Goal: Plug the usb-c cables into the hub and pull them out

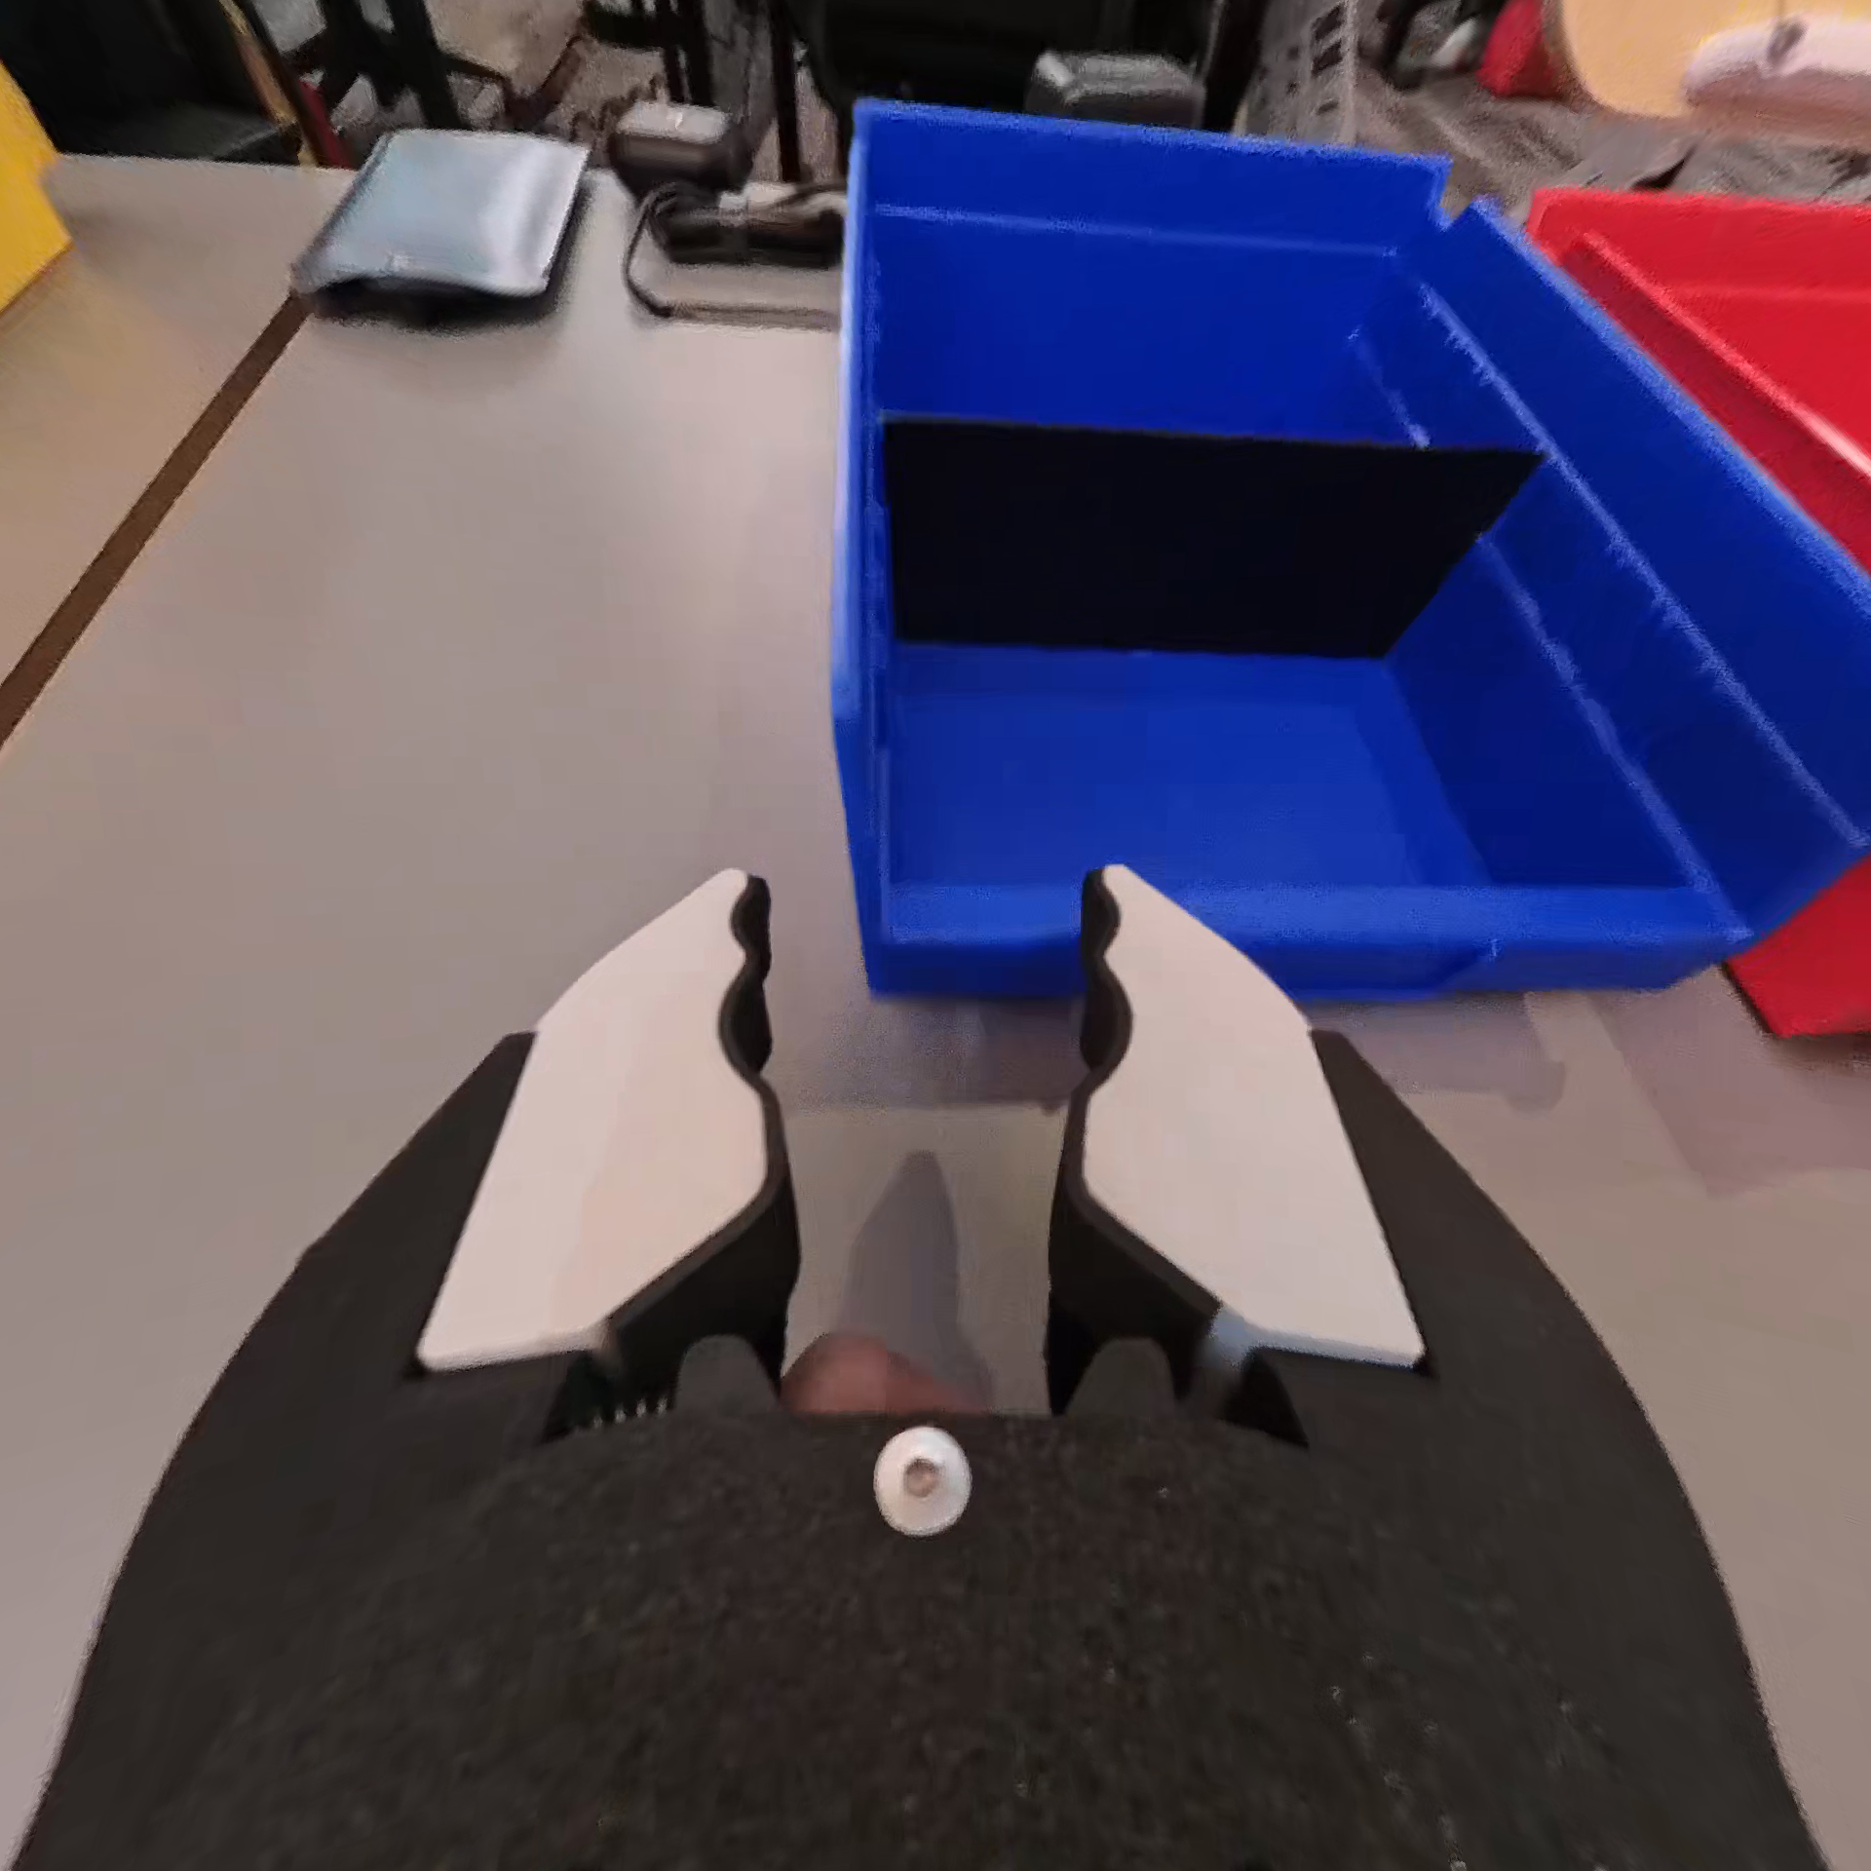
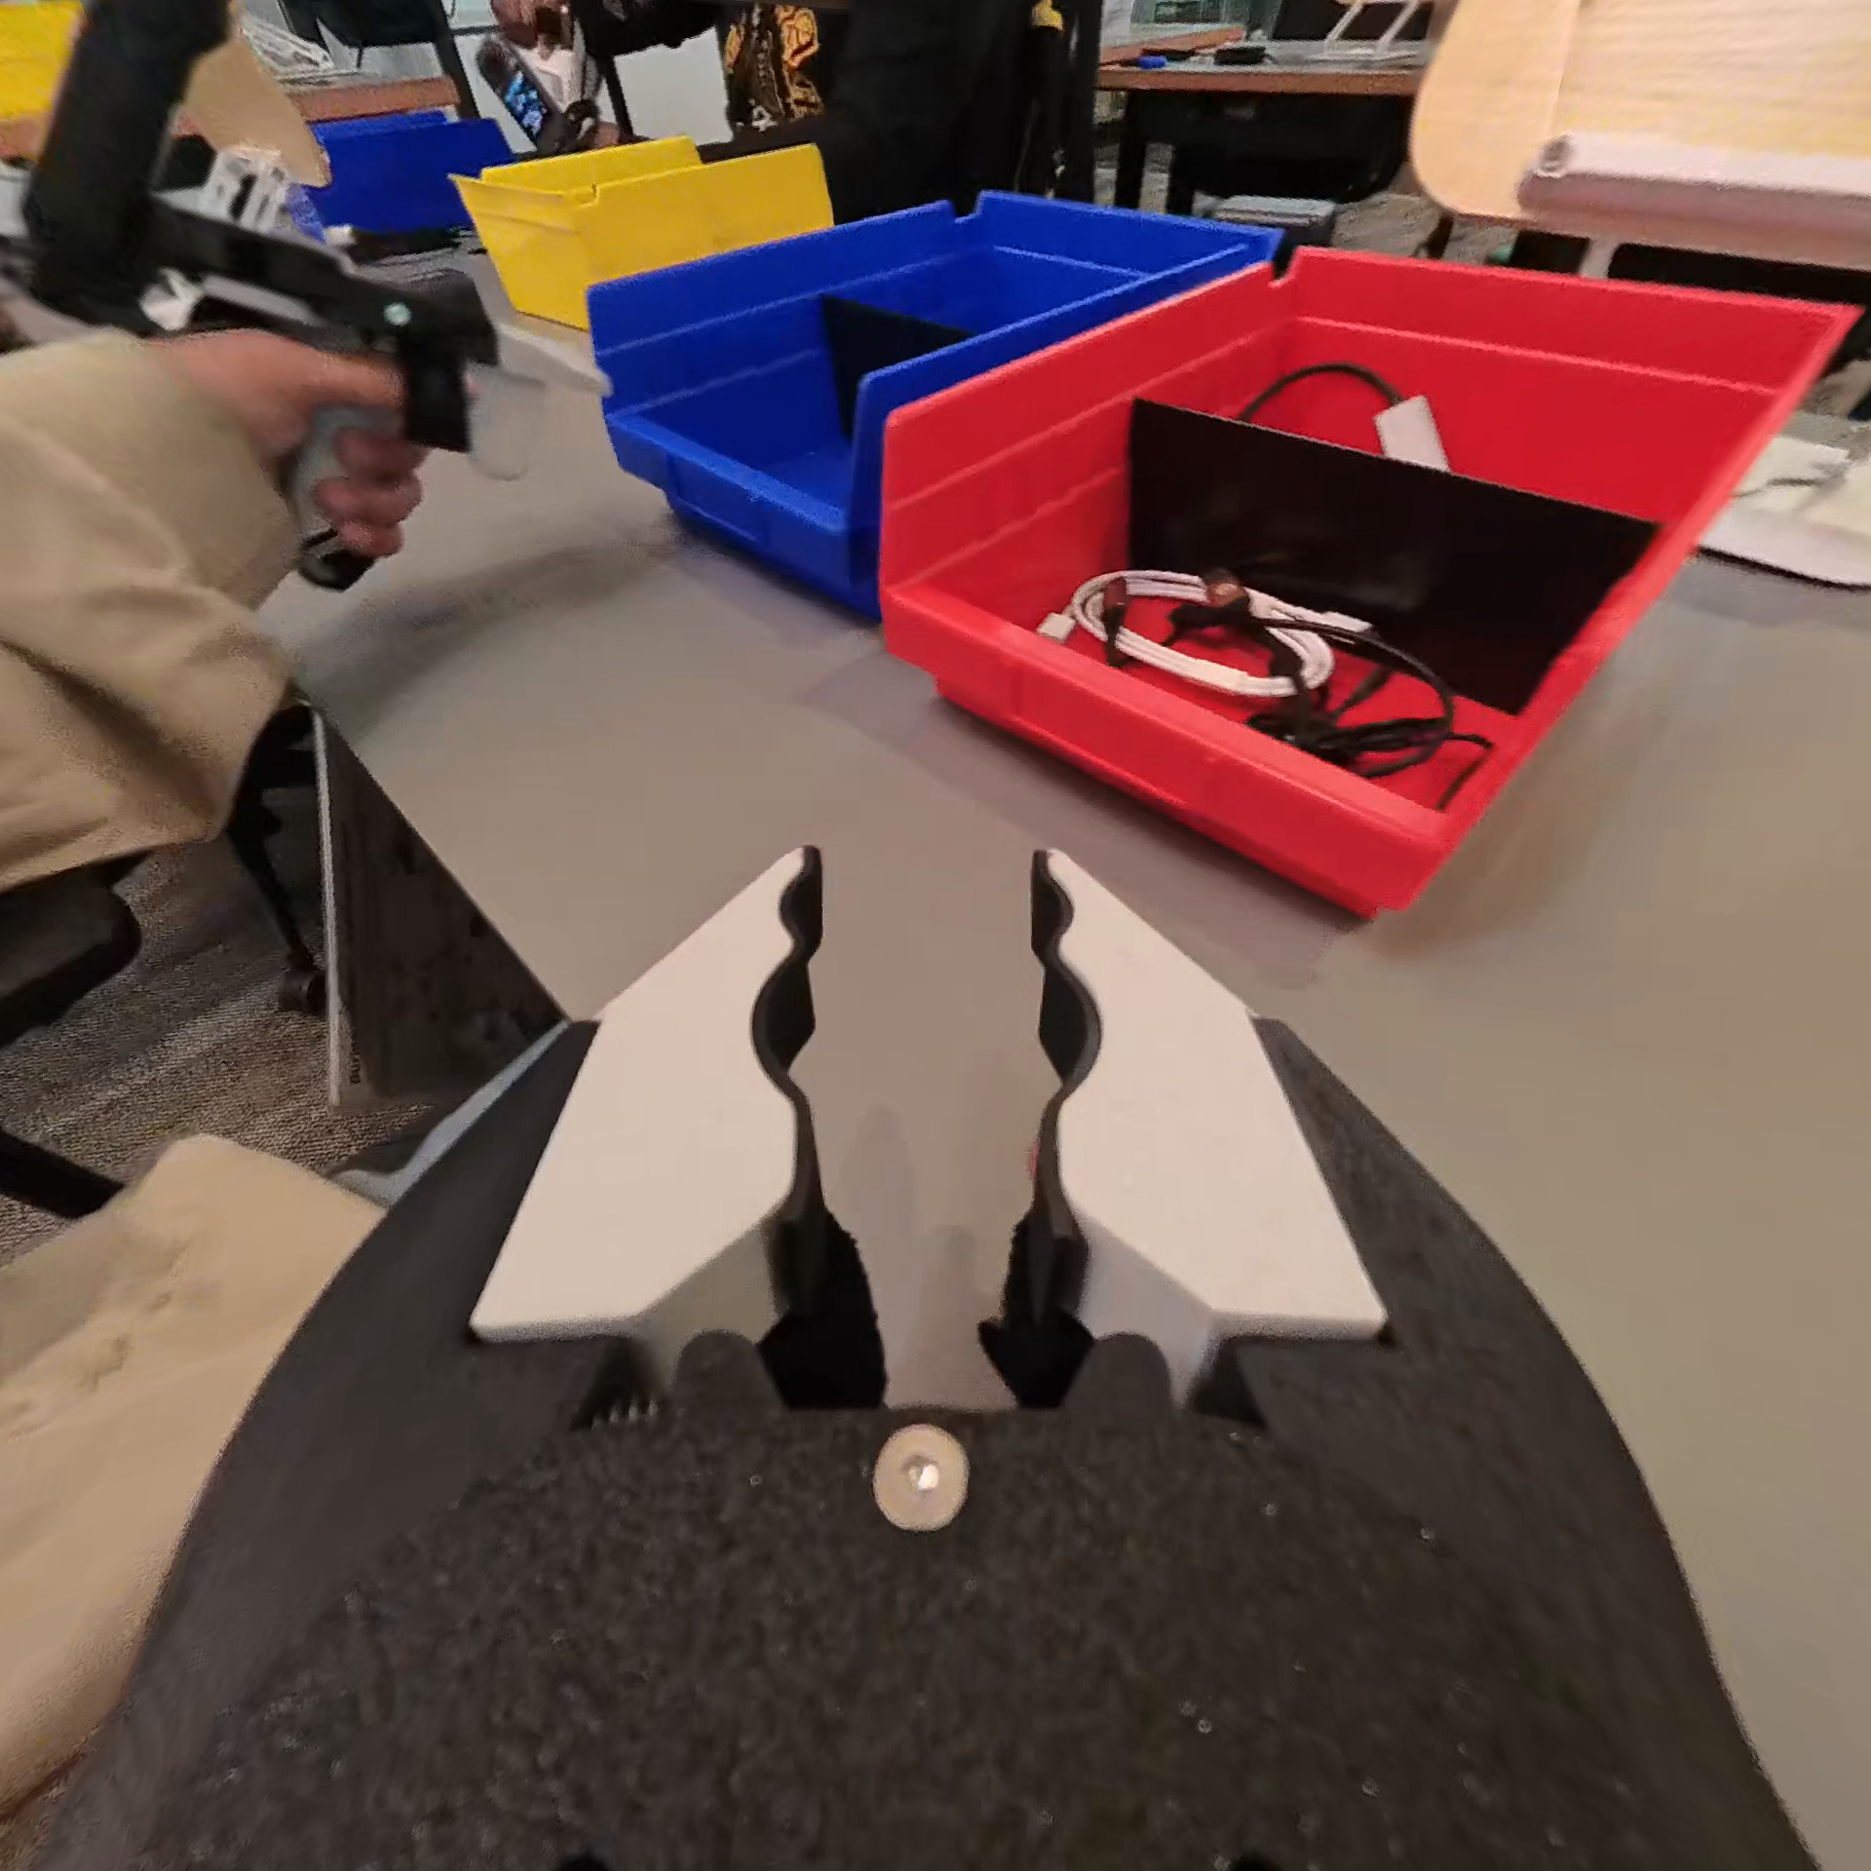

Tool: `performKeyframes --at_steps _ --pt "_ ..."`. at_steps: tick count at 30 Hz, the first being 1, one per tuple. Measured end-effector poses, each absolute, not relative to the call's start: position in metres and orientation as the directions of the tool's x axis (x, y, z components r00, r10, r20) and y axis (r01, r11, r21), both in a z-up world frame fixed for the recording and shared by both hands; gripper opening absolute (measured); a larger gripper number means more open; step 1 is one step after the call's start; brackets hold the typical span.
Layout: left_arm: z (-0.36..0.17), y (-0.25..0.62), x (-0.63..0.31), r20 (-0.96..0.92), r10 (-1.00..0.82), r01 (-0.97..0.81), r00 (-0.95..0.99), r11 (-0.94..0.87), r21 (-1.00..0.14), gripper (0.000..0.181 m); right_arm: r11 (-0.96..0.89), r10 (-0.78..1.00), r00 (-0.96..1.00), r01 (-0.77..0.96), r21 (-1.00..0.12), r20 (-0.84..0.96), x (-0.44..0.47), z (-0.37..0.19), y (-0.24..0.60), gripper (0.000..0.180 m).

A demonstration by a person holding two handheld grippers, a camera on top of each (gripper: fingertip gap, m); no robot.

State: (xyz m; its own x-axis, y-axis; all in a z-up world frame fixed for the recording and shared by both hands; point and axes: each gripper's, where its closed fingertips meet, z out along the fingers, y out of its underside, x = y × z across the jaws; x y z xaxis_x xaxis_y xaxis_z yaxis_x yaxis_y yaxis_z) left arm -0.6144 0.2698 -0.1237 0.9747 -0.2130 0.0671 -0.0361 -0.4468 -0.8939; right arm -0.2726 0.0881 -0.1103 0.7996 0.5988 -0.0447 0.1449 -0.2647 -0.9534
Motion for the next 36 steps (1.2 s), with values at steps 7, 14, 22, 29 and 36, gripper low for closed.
performKeyframes --at_steps 7,14,22,29,36 --pt "-0.138 0.320 -0.607 0.086 -0.243 -0.046 0.966 -0.492 -0.869 0.006 -0.330 0.650 0.756 0.187 -0.925 -0.079 -0.344 -0.130 0.109 0.045" --pt "-0.139 0.254 -0.609 0.089 -0.132 0.013 0.987 -0.490 -0.872 0.004 -0.309 0.634 0.772 0.197 -0.930 -0.047 -0.394 -0.123 0.166 0.056" --pt "-0.136 0.162 -0.596 -0.011 0.001 -0.009 1.000 -0.510 -0.860 0.003 -0.363 0.481 0.876 0.149 -0.920 -0.048 -0.413 -0.137 0.194 0.016" --pt "-0.067 0.148 -0.575 -0.044 0.109 -0.015 0.993 -0.254 -0.967 0.002 -0.072 0.386 0.918 0.135 -0.988 0.097 -0.391 -0.067 0.197 0.005" --pt "0.022 0.202 -0.474 -0.169 -0.068 -0.172 0.983 -0.035 -0.985 0.004 0.115 0.181 0.980 0.069 -0.991 0.089 -0.286 0.021 0.206 0.005"
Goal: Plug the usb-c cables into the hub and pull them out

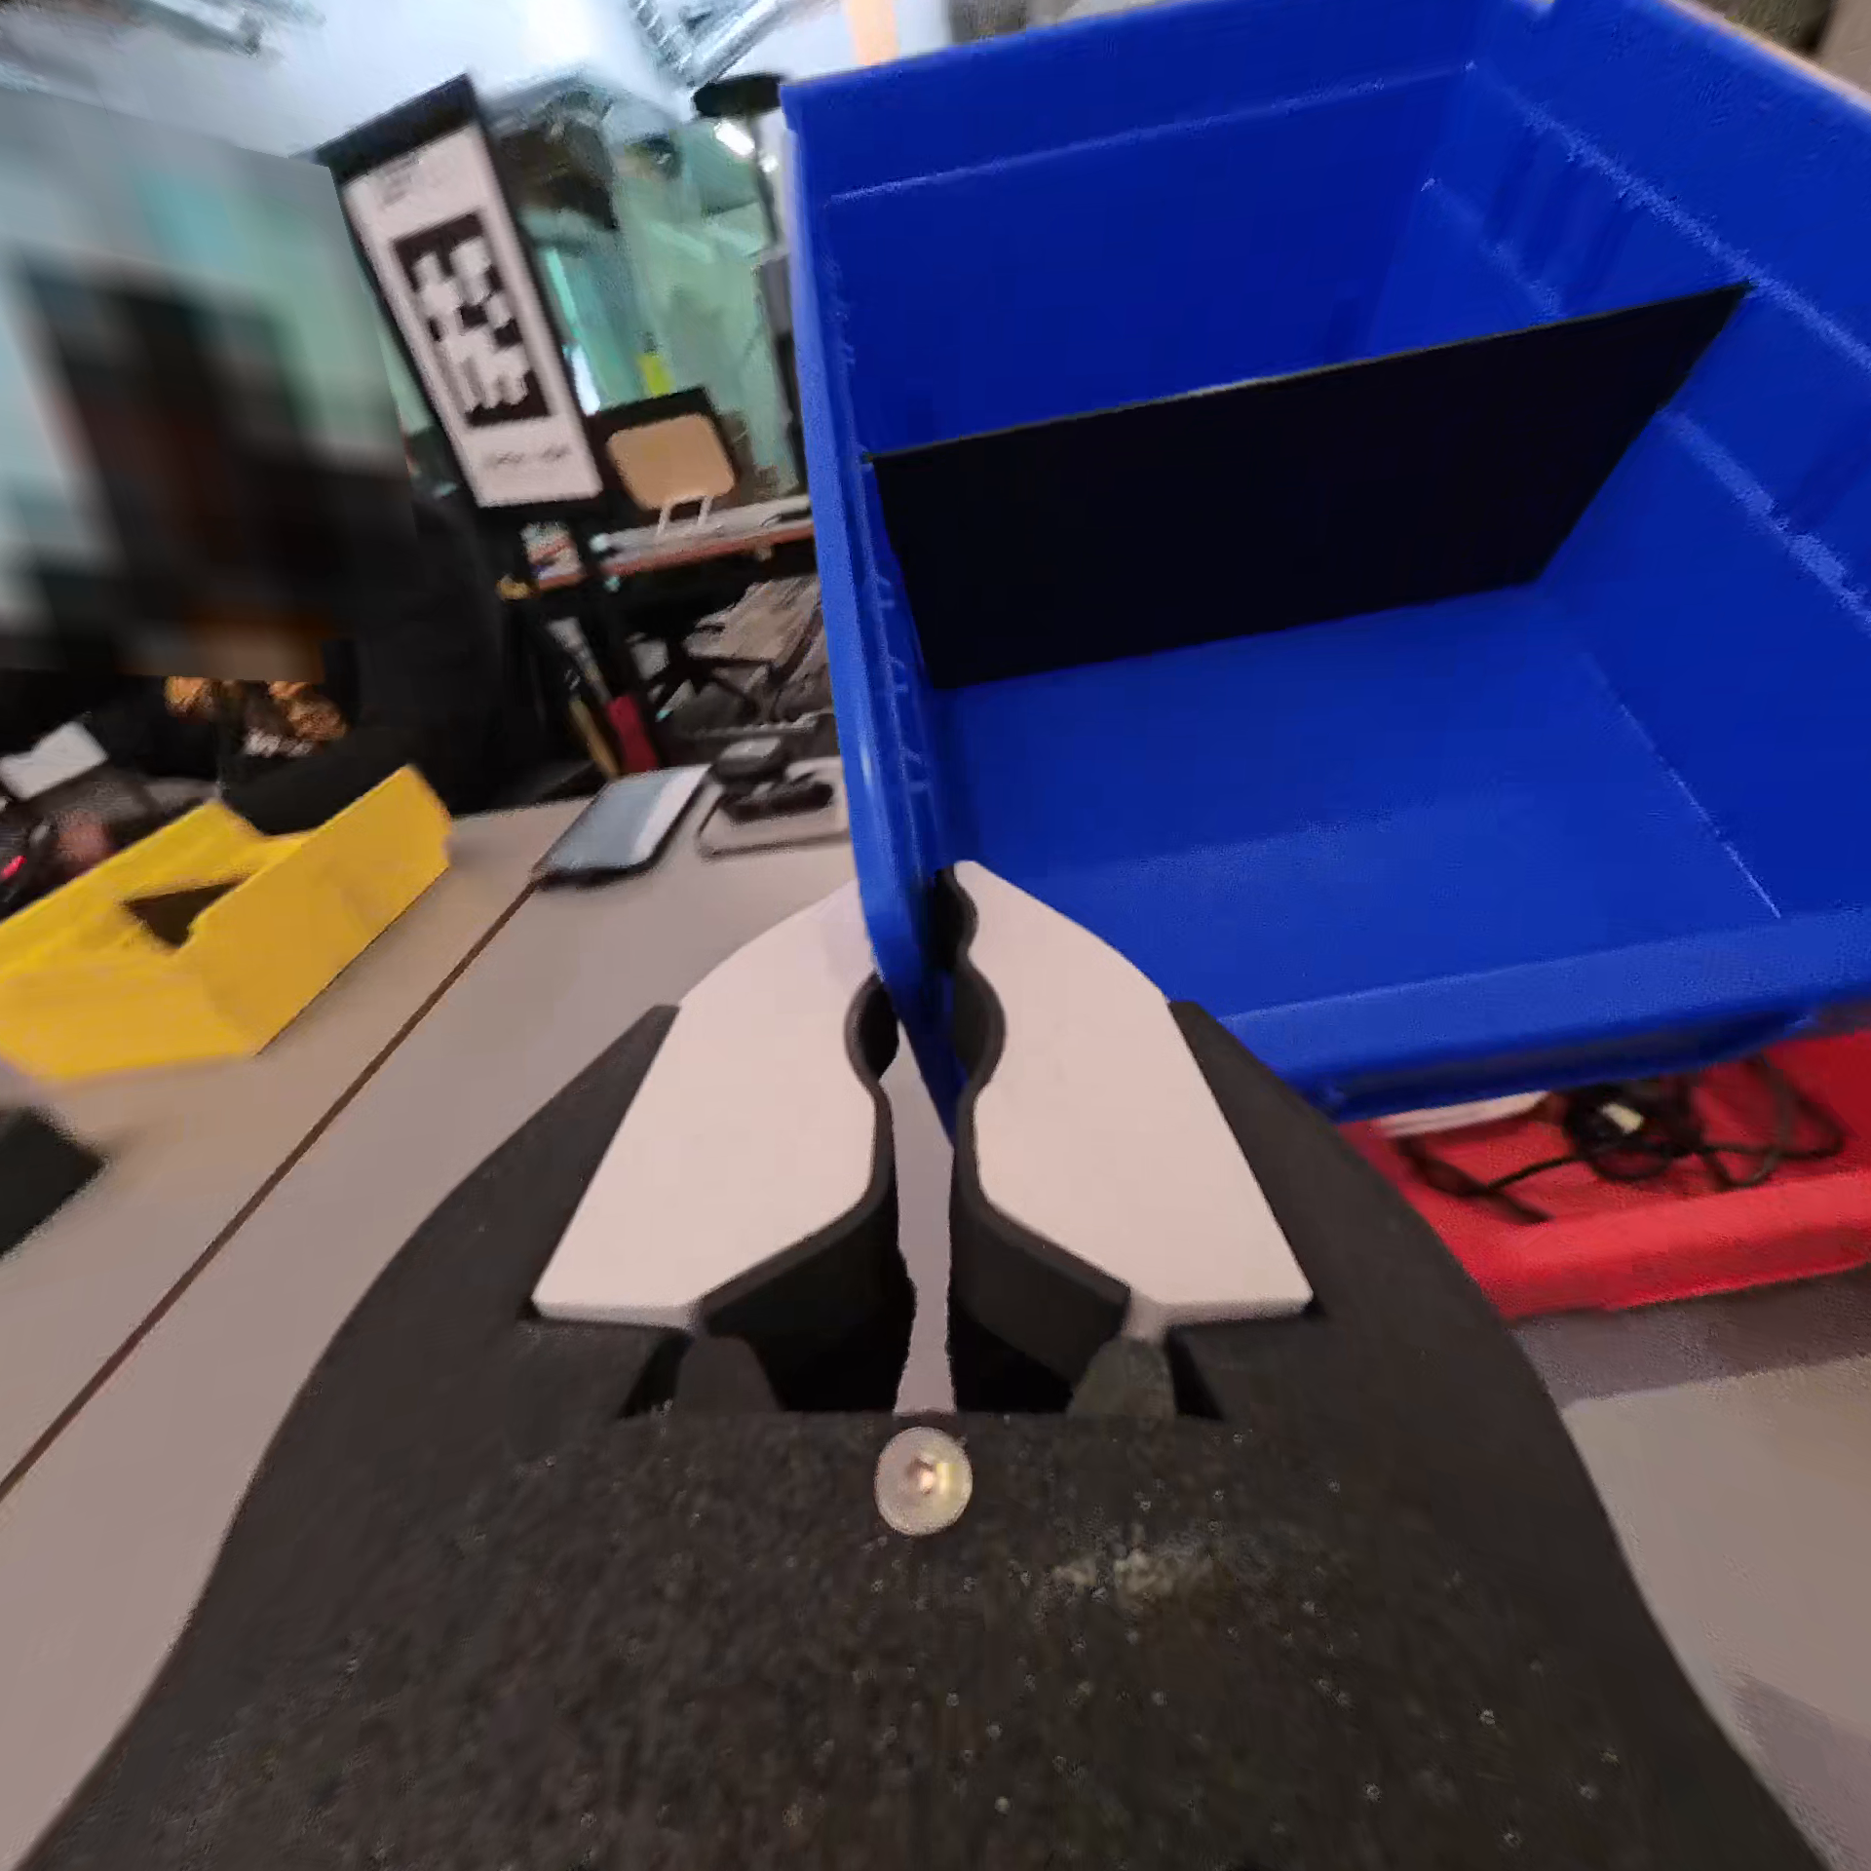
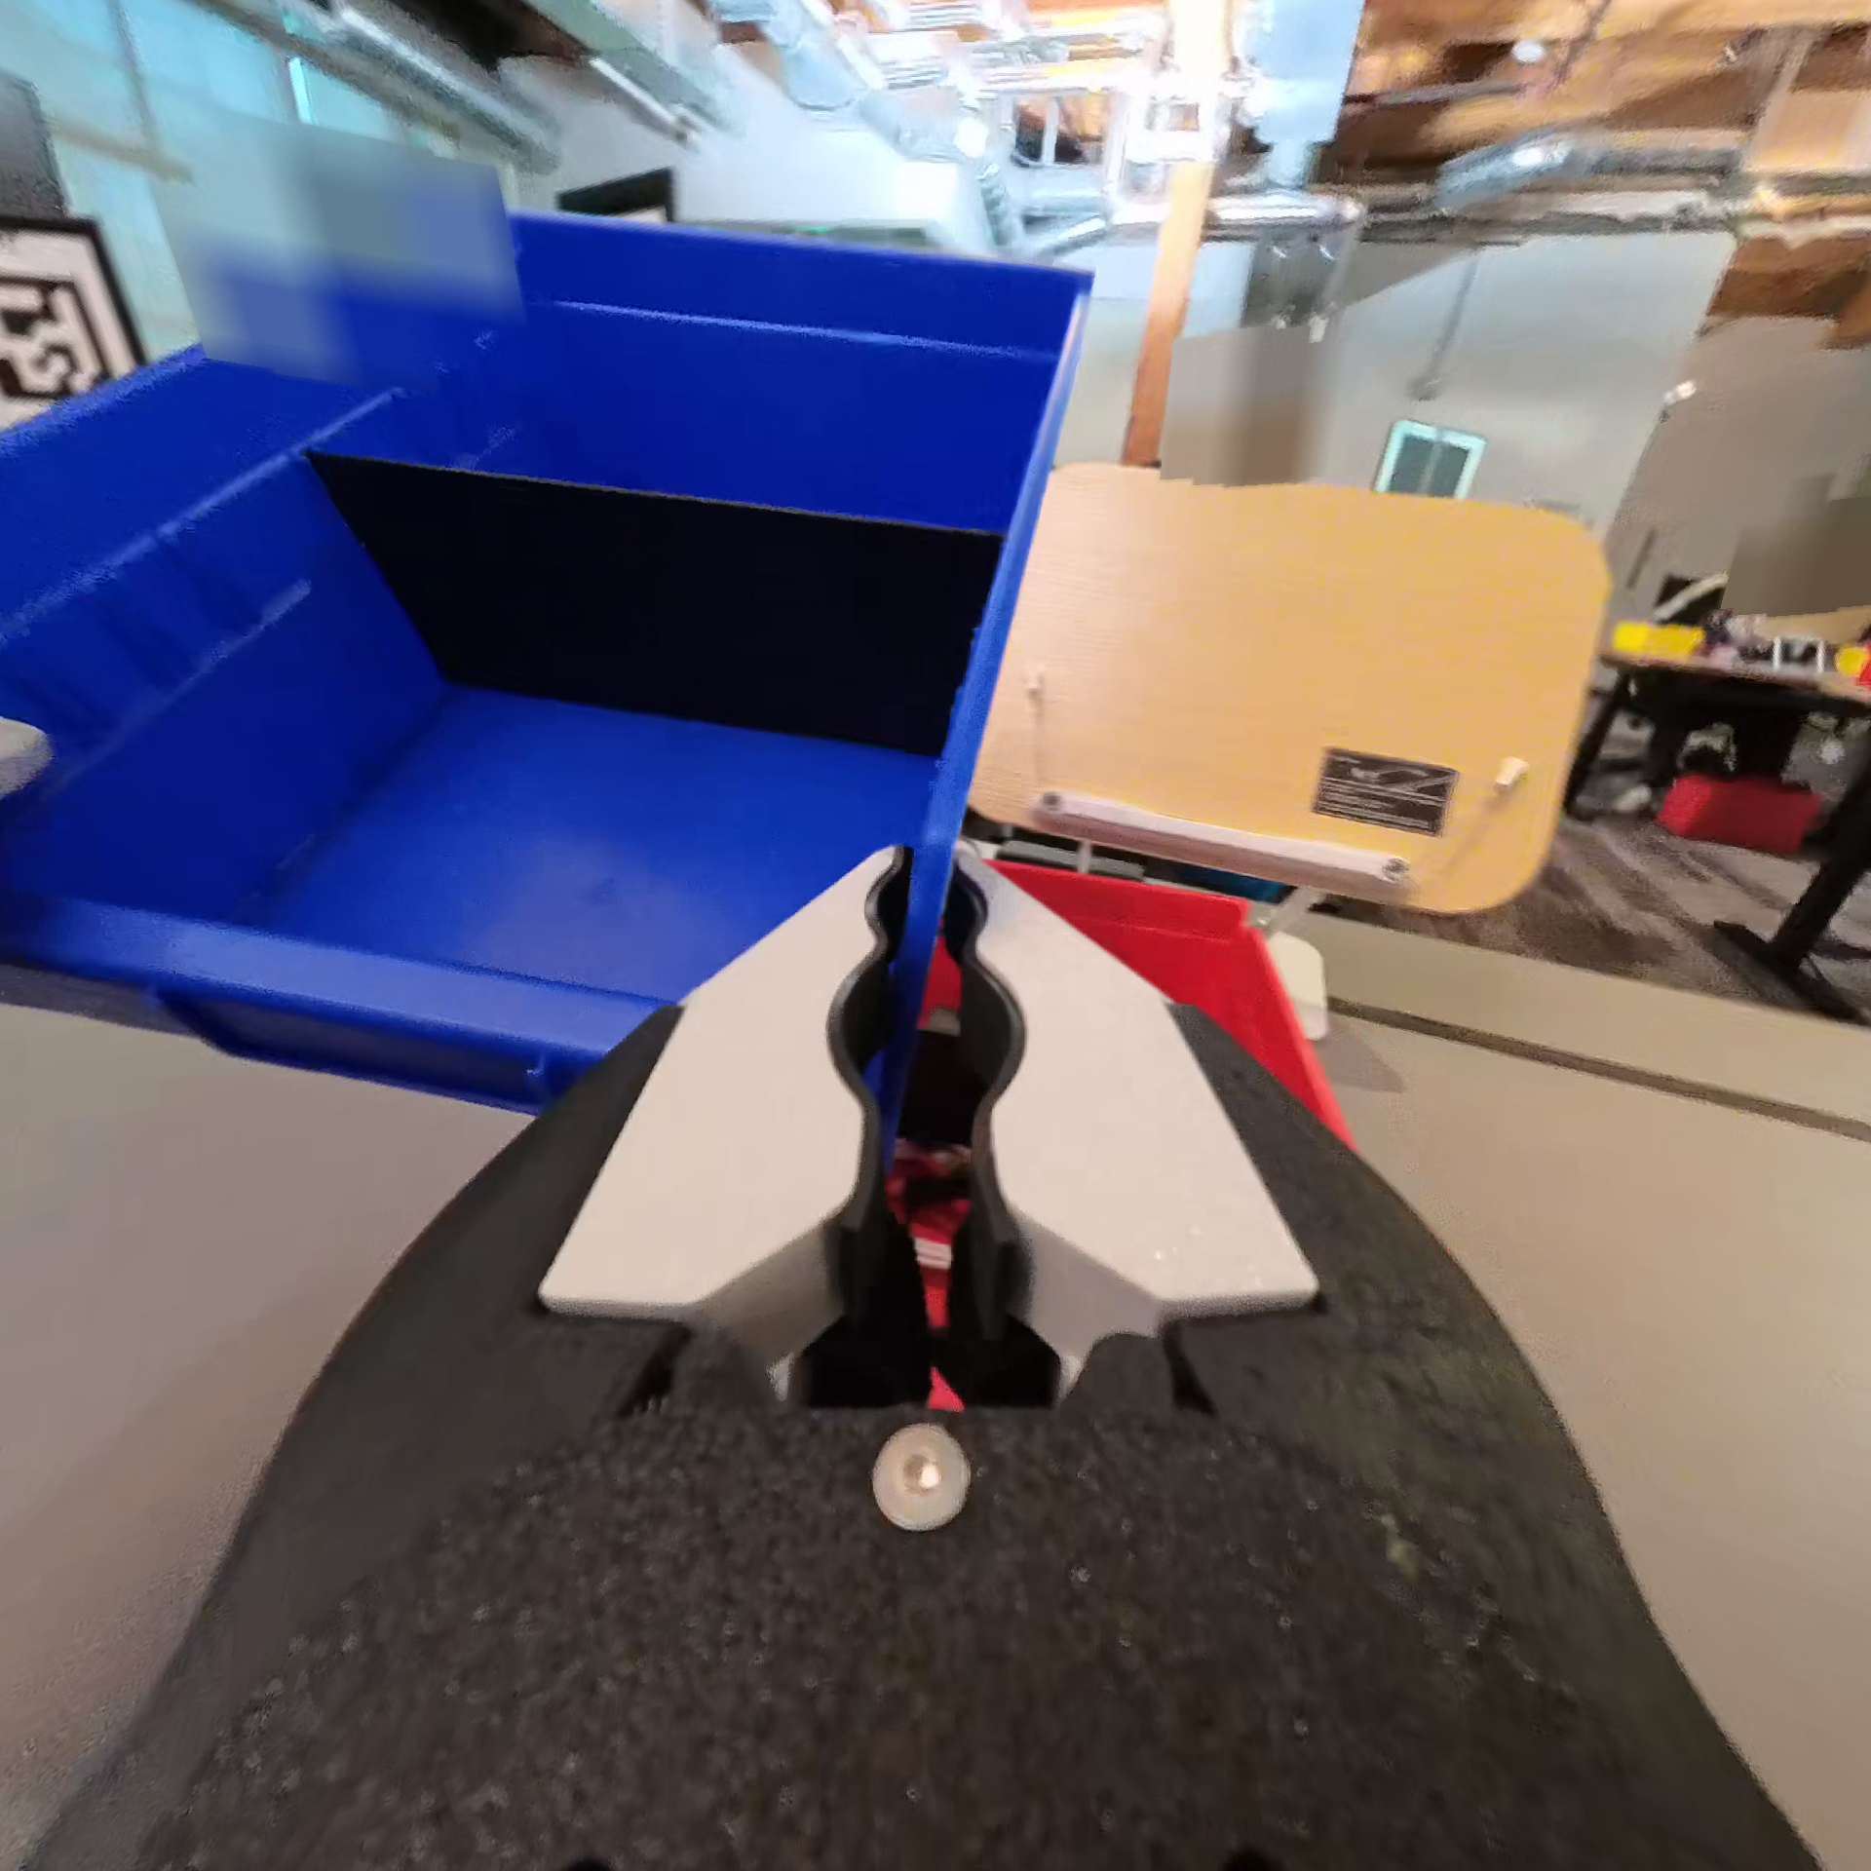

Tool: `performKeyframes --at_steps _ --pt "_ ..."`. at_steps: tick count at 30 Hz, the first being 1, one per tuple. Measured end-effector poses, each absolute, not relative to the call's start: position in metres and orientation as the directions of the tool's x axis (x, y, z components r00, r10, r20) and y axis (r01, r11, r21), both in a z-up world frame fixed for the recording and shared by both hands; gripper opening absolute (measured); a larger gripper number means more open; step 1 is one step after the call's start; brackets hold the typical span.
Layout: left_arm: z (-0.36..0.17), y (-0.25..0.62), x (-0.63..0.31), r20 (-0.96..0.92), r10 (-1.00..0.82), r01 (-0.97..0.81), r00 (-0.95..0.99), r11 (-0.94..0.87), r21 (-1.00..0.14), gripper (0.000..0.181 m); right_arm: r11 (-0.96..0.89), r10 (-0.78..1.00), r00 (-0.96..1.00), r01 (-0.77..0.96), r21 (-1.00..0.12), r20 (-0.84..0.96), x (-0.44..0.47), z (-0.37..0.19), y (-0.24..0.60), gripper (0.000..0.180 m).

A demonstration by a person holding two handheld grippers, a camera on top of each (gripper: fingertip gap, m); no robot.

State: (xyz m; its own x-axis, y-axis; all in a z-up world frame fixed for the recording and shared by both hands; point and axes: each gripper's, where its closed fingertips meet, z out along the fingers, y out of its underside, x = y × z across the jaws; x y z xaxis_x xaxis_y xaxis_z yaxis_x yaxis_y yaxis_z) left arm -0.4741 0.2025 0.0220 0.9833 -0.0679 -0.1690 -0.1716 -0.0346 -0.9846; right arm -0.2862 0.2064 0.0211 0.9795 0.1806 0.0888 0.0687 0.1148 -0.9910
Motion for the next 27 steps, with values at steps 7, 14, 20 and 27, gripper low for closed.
performKeyframes --at_steps 7,14,20,27 --pt "0.035 0.239 -0.288 -0.129 -0.363 -0.141 0.923 -0.005 -0.990 0.005 0.108 -0.096 0.995 0.029 -0.994 0.018 -0.110 0.051 0.203 0.004" --pt "-0.044 0.210 -0.099 -0.156 -0.520 -0.232 0.840 -0.084 -0.969 0.009 -0.086 -0.211 0.976 0.042 -0.995 0.059 0.083 -0.018 0.177 0.001" --pt "-0.119 0.206 -0.041 -0.165 -0.590 -0.351 0.791 -0.216 -0.911 0.011 -0.252 -0.206 0.978 -0.076 -0.965 -0.023 0.147 -0.107 0.172 0.001" --pt "-0.138 0.218 -0.030 -0.110 -0.584 -0.327 0.805 -0.282 -0.902 0.014 -0.354 -0.190 0.981 -0.097 -0.930 -0.030 0.159 -0.138 0.191 0.002"
